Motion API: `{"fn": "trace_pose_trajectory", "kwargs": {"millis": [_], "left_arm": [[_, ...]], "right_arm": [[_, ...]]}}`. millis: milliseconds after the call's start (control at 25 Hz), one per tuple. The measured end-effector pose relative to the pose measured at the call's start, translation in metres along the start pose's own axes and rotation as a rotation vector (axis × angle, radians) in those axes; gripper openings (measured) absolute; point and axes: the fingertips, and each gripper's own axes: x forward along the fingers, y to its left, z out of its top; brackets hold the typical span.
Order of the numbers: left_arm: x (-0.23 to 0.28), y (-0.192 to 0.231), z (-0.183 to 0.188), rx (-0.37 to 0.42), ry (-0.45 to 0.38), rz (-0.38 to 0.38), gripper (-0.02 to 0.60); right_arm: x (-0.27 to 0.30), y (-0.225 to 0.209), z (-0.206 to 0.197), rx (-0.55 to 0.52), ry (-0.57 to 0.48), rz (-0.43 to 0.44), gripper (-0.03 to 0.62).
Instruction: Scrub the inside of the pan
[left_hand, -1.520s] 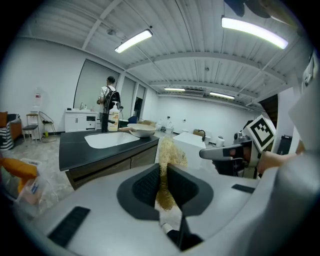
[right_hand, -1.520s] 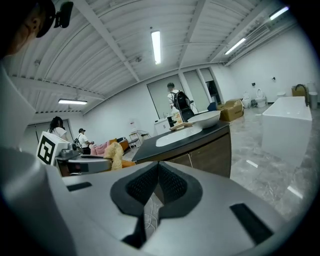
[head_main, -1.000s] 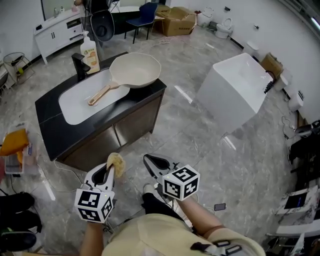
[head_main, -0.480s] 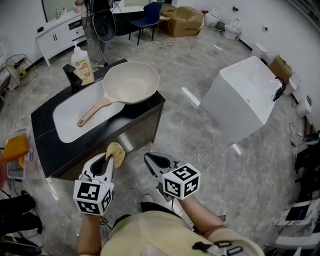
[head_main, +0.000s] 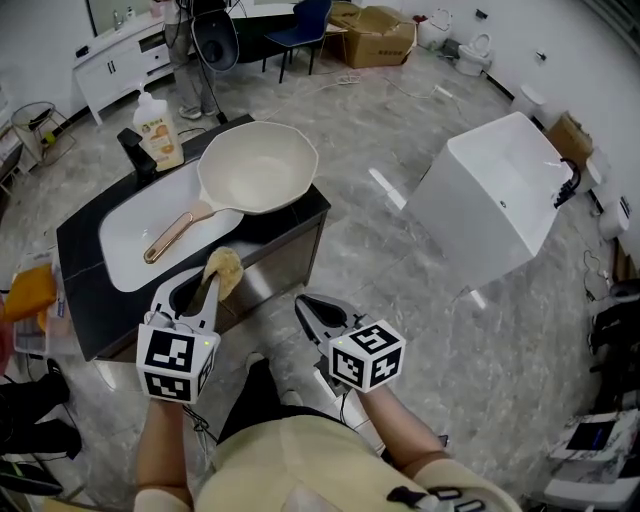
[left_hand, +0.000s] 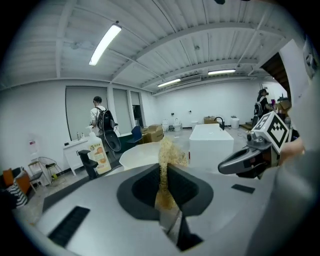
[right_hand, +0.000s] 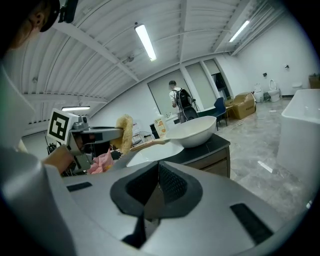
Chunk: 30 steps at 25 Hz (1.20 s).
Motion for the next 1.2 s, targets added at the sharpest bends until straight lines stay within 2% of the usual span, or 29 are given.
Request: {"fn": "trace_pose_trajectory", "kwargs": {"millis": [280,440,600,720,880,1200], "left_arm": [[0.063,0.034,0.029,0.166,0.010,0.026,0.038],[0.106,0.053,0.045,0.186,0.003,0.007,0.040],[0.152,0.074,0.049,0.203,0.031,-0.016,0.040],[0.186,0.095,0.049,0.181,0.067,-0.010,0.038],[0.226,0.122,0.054,0.117,0.056,-0.013,0.040],[0.286,0.161,0.054,0.103,0.114,0.022,0.039]], "right_arm": [[0.011,-0.038,0.033,-0.003,-0.056,-0.076,0.017],[0.027,-0.070,0.051,0.014,-0.060,-0.135,0.017],[0.052,-0.104,0.075,0.033,-0.056,-0.192,0.017],[0.071,-0.129,0.093,0.049,-0.060,-0.224,0.017],[0.103,-0.157,0.111,0.061,-0.054,-0.252,0.017],[0.141,-0.214,0.144,0.091,-0.076,-0.335,0.017]]}}
